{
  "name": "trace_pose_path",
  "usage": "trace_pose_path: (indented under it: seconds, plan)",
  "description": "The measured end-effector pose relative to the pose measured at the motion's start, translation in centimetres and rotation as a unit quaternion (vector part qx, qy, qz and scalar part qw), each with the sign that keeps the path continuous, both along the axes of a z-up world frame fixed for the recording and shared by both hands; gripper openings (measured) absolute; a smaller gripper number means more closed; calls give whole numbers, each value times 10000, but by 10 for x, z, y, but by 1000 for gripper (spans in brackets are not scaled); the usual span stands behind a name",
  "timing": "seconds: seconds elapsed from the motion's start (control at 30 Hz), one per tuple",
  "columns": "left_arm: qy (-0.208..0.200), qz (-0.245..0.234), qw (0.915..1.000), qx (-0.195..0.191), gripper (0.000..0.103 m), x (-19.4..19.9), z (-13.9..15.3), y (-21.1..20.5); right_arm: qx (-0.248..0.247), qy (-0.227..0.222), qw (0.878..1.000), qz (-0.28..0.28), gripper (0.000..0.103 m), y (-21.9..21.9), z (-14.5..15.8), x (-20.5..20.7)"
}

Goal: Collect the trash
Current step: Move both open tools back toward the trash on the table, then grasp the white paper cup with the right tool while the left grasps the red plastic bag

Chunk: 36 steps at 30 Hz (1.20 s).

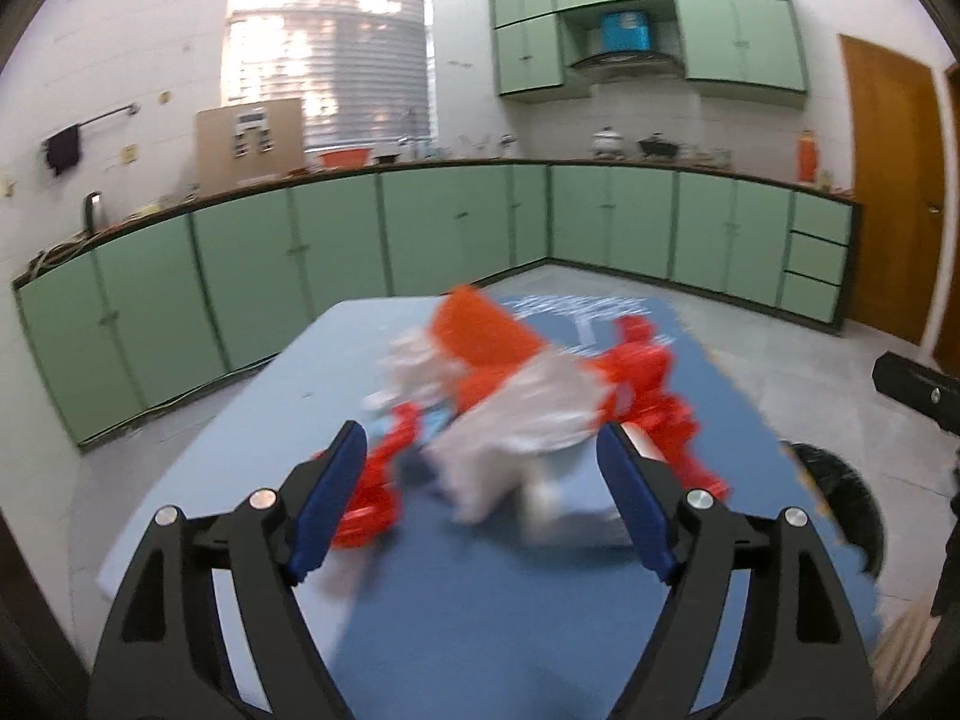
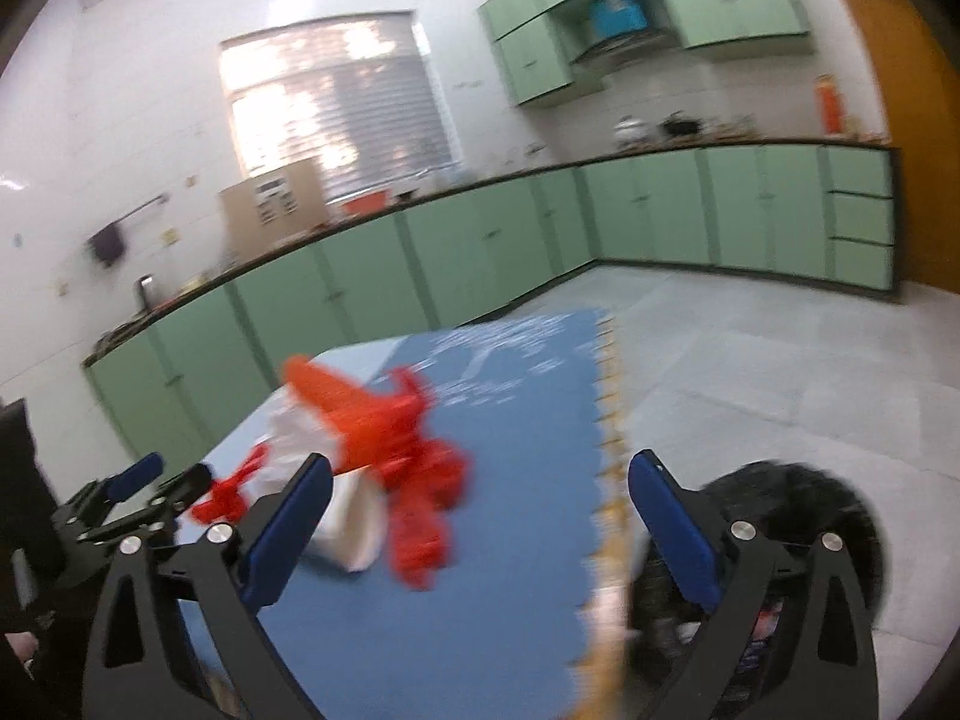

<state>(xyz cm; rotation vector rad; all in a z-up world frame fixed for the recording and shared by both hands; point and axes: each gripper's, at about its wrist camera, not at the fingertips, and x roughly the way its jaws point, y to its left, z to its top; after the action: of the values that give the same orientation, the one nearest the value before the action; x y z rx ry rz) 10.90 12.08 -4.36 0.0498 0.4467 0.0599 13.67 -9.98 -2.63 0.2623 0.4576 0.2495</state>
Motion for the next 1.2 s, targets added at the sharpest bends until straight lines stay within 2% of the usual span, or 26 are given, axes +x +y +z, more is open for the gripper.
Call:
trace_pose_path:
  seconds: [0.1,0.27,0.33,0.47,0.67,0.83,1.1,1.17,1.2]
  plan:
    - [106,235,9997,-42,77,3,-3,28,-40,179,9991,392,96,37,-13,8]
    - [182,490,9985,-181,77,2,-6,50,-256,428,9956,795,83,81,-35,25]
    - [209,525,9982,-216,77,3,-8,55,-250,523,9944,885,74,86,-43,29]
    - [265,553,9977,-286,77,5,-11,59,-321,633,9919,1054,65,95,-50,39]
    - [322,578,9971,-367,77,6,-20,65,-273,849,9869,1343,44,107,-57,48]
    - [379,588,9967,-405,77,9,-23,68,-306,890,9820,1637,21,113,-56,44]
    - [418,585,9965,-415,77,10,-25,69,-271,1035,9759,1902,19,121,-60,46]
    - [436,585,9966,-396,77,12,-25,69,-241,1034,9744,1980,16,121,-60,45]
    - [448,587,9965,-398,77,13,-26,70,-222,1011,9736,2033,9,122,-59,45]
